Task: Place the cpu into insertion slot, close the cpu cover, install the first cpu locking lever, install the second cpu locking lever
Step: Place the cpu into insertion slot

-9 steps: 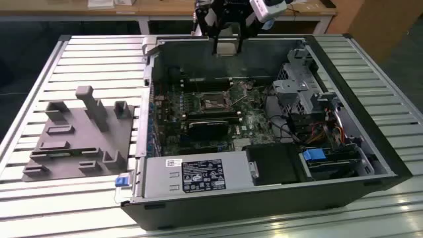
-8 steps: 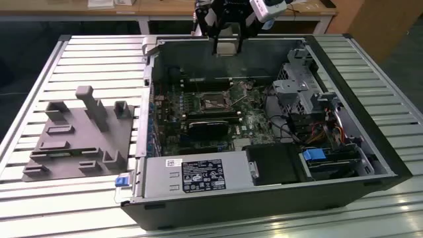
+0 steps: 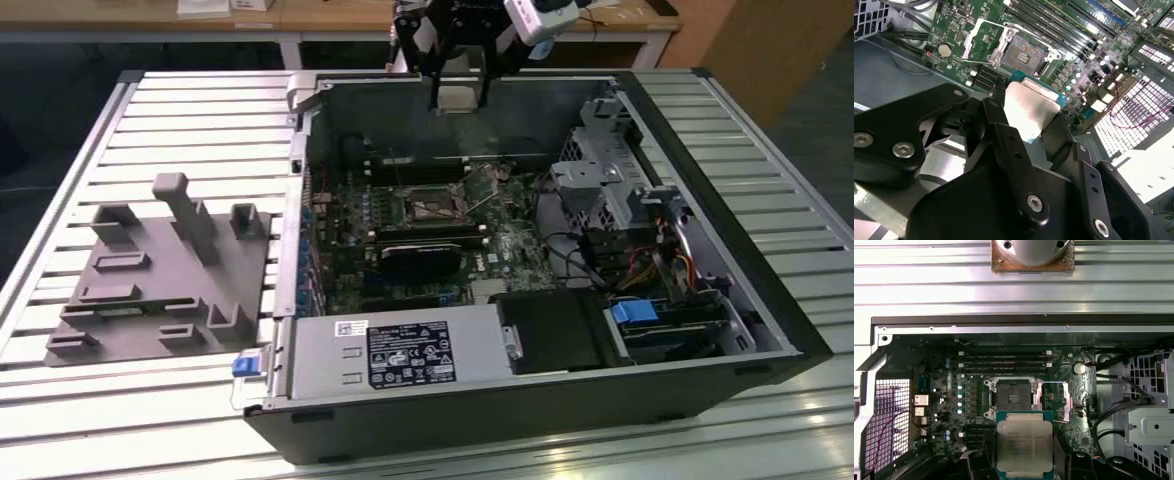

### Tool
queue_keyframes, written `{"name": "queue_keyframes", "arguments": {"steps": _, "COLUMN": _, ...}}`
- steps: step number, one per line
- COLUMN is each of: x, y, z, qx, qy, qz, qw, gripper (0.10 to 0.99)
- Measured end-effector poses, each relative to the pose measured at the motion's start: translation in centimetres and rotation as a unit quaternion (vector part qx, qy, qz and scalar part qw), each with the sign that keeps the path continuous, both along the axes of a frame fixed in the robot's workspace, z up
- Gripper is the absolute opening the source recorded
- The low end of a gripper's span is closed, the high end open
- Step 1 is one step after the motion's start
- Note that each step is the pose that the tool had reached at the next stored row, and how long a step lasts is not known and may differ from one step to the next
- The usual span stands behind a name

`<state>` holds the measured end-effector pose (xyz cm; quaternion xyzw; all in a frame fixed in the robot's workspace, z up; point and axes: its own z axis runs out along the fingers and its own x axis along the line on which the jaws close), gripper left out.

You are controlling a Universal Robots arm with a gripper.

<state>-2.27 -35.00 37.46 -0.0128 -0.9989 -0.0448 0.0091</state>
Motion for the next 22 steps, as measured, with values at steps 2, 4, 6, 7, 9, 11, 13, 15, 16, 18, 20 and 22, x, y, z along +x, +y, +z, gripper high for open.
{"name": "queue_keyframes", "arguments": {"steps": 2, "x": 0.0, "y": 0.0, "z": 0.0, "qx": 0.0, "qy": 0.0, "qz": 0.0, "qw": 1.0, "gripper": 0.537}}
{"name": "queue_keyframes", "arguments": {"steps": 4, "x": 0.0, "y": 0.0, "z": 0.0, "qx": 0.0, "qy": 0.0, "qz": 0.0, "qw": 1.0, "gripper": 0.537}}
{"name": "queue_keyframes", "arguments": {"steps": 6, "x": 0.0, "y": 0.0, "z": -0.01, "qx": 0.0, "qy": 0.0, "qz": 0.0, "qw": 1.0, "gripper": 0.537}}
{"name": "queue_keyframes", "arguments": {"steps": 7, "x": 0.0, "y": 0.01, "z": -0.06, "qx": 0.0, "qy": 0.0, "qz": 0.0, "qw": 1.0, "gripper": 0.537}}
{"name": "queue_keyframes", "arguments": {"steps": 9, "x": 0.0, "y": 0.0, "z": -0.27, "qx": 0.0, "qy": -0.0001, "qz": 0.0, "qw": 1.0, "gripper": 0.537}}
{"name": "queue_keyframes", "arguments": {"steps": 11, "x": -0.01, "y": 0.0, "z": -0.59, "qx": 0.0, "qy": -0.0005, "qz": 0.0, "qw": 1.0, "gripper": 0.537}}
{"name": "queue_keyframes", "arguments": {"steps": 13, "x": -0.02, "y": 0.0, "z": -0.96, "qx": 0.0001, "qy": -0.0009, "qz": 0.0, "qw": 1.0, "gripper": 0.537}}
{"name": "queue_keyframes", "arguments": {"steps": 15, "x": -0.02, "y": 0.0, "z": -1.32, "qx": 0.0, "qy": -0.0011, "qz": 0.0, "qw": 1.0, "gripper": 0.537}}
{"name": "queue_keyframes", "arguments": {"steps": 16, "x": -0.02, "y": 0.0, "z": -1.5, "qx": 0.0, "qy": -0.0012, "qz": 0.0, "qw": 1.0, "gripper": 0.537}}
{"name": "queue_keyframes", "arguments": {"steps": 18, "x": -0.02, "y": 0.0, "z": -1.87, "qx": 0.0, "qy": -0.0015, "qz": 0.0, "qw": 1.0, "gripper": 0.537}}
{"name": "queue_keyframes", "arguments": {"steps": 20, "x": -0.04, "y": 0.0, "z": -2.23, "qx": 0.0, "qy": -0.0017, "qz": 0.0, "qw": 1.0, "gripper": 0.537}}
{"name": "queue_keyframes", "arguments": {"steps": 22, "x": -0.08, "y": 0.0, "z": -2.6, "qx": 0.0, "qy": -0.002, "qz": 0.0, "qw": 1.0, "gripper": 0.537}}
